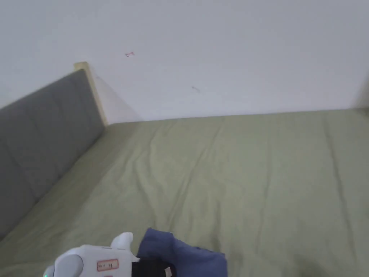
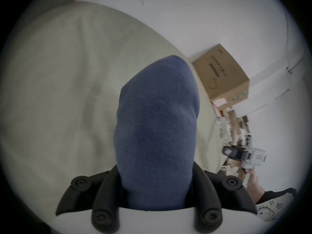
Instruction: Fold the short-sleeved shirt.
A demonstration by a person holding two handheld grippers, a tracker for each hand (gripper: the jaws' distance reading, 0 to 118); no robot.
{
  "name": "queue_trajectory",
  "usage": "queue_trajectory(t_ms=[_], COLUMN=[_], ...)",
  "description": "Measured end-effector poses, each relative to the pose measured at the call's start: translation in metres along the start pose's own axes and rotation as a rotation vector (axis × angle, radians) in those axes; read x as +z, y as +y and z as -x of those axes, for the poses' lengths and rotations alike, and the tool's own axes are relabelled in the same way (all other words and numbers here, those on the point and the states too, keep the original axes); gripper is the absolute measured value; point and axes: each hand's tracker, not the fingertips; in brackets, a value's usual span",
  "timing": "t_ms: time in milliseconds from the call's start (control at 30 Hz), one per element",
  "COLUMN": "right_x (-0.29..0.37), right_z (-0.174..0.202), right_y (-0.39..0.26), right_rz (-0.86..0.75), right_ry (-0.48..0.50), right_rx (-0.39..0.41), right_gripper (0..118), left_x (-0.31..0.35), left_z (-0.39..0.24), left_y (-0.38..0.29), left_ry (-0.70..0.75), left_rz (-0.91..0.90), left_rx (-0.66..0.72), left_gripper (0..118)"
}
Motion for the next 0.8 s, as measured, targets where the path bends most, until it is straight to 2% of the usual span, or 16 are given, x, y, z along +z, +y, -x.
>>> queue_trajectory(t_ms=[100, 200, 267, 367, 400, 433, 467, 500, 533, 700, 800], right_x=[0.008, 0.011, 0.011, 0.010, 0.010, 0.011, 0.012, 0.013, 0.014, 0.016, 0.019], right_z=[0.007, 0.009, 0.009, 0.010, 0.010, 0.010, 0.008, 0.008, 0.009, 0.009, 0.007], right_y=[-0.005, -0.006, -0.005, -0.001, 0.000, 0.002, 0.004, 0.004, 0.005, 0.008, 0.010], right_rz=[-0.001, 0.005, 0.009, 0.007, 0.008, 0.007, 0.005, 0.004, 0.001, -0.003, -0.014], right_ry=[-0.018, -0.022, -0.022, -0.072, -0.076, -0.075, -0.072, -0.067, -0.065, -0.080, -0.085], right_rx=[0.010, -0.016, -0.018, 0.000, -0.003, -0.008, -0.016, -0.021, -0.023, 0.001, 0.005], right_gripper=[3, 3, 3, 3, 3, 3, 3, 3, 3, 3, 3], left_x=[0.044, 0.067, 0.073, 0.067, 0.066, 0.064, 0.063, 0.064, 0.068, 0.102, 0.115], left_z=[0.027, 0.077, 0.090, 0.112, 0.116, 0.120, 0.122, 0.123, 0.125, 0.103, 0.077], left_y=[0.016, 0.036, 0.042, 0.050, 0.050, 0.049, 0.048, 0.047, 0.048, 0.050, 0.049], left_ry=[0.166, 0.363, 0.514, 0.760, 0.818, 0.885, 0.940, 0.975, 1.014, 1.012, 0.955], left_rz=[0.013, 0.039, 0.070, 0.132, 0.133, 0.137, 0.136, 0.131, 0.120, -0.042, -0.116], left_rx=[-0.004, 0.002, -0.059, -0.181, -0.197, -0.241, -0.290, -0.319, -0.326, -0.313, -0.296], left_gripper=[24, 24, 24, 24, 34, 49, 69, 98, 108, 107, 107])
